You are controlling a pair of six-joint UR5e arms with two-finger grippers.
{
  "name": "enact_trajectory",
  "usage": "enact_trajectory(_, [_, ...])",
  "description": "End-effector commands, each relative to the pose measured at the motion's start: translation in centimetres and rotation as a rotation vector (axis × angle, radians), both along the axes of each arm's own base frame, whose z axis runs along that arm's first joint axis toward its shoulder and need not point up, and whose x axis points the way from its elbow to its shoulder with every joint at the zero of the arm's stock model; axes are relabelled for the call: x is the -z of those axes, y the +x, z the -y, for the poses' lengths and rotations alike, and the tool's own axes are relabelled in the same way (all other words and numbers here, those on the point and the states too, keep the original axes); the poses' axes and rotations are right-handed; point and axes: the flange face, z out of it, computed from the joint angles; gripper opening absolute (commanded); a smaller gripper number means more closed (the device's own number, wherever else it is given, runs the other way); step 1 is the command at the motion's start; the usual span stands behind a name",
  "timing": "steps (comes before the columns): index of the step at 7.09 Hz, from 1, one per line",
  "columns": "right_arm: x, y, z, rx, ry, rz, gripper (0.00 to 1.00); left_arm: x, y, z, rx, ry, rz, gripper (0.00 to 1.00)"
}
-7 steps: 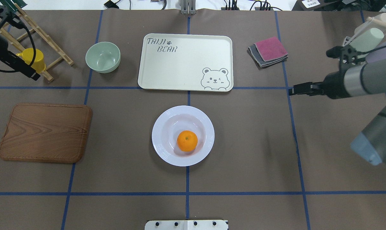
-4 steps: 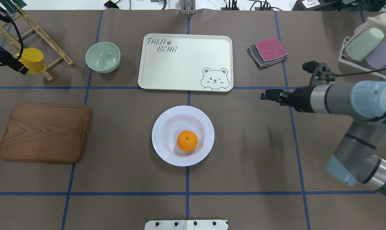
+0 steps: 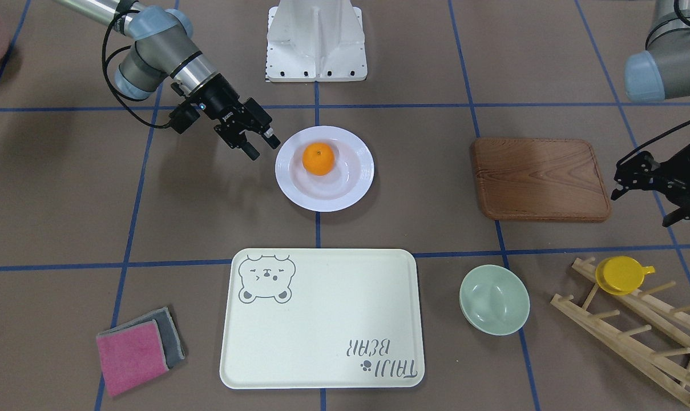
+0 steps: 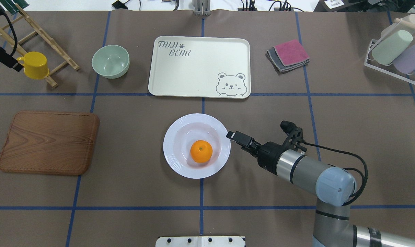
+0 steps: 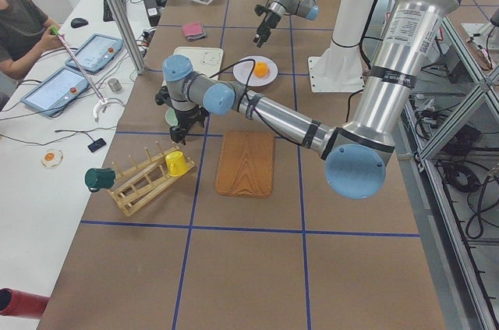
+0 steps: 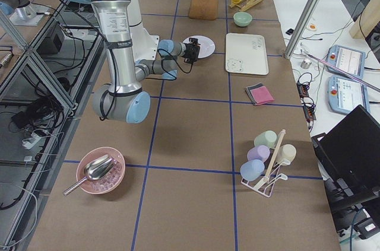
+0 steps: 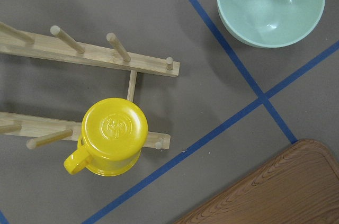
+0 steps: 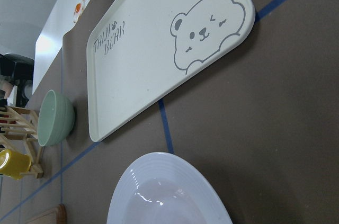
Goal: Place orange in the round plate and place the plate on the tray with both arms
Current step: 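Move the right gripper to the plate rim nearest the robot and grip it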
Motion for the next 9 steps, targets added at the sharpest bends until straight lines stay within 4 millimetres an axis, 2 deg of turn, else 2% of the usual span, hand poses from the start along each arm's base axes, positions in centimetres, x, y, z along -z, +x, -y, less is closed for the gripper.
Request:
enact_trajectory(1, [-1.4,-0.6,-1.3,-0.077,-0.012,0.061,0.95,0.1,0.0,0.1,0.002,0.000,0.000,1.00])
enact_trajectory(2, [-1.7,-2.1,-1.8,-0.085,-0.017,0.052,0.95,0.3,0.0,0.1,0.002,0.001,-0.003,1.00])
enact_trajectory(3, [-1.7,-2.7,-1.7,-0.086,-0.022,0.051,0.94,0.3,0.0,0.1,0.003,0.000,-0.003,1.00])
enact_trajectory(4, [-1.8,-2.9,-1.7,-0.082,-0.112,0.114,0.94,0.3,0.0,0.1,0.004,0.000,-0.003,1.00])
enact_trajectory(6, [-2.3,-3.5,-1.7,-0.079,-0.130,0.111,0.94,0.3,0.0,0.1,0.004,0.000,-0.003,1.00])
enact_trajectory(7, [-0.6,-5.6,-1.2,-0.082,-0.131,0.132,0.93,0.2,0.0,0.0,0.005,-0.002,-0.003,1.00])
enact_trajectory(9, [-0.8,-6.4,-1.0,-0.091,-0.134,0.125,0.83,0.2,0.0,0.0,0.005,-0.002,-0.003,1.00])
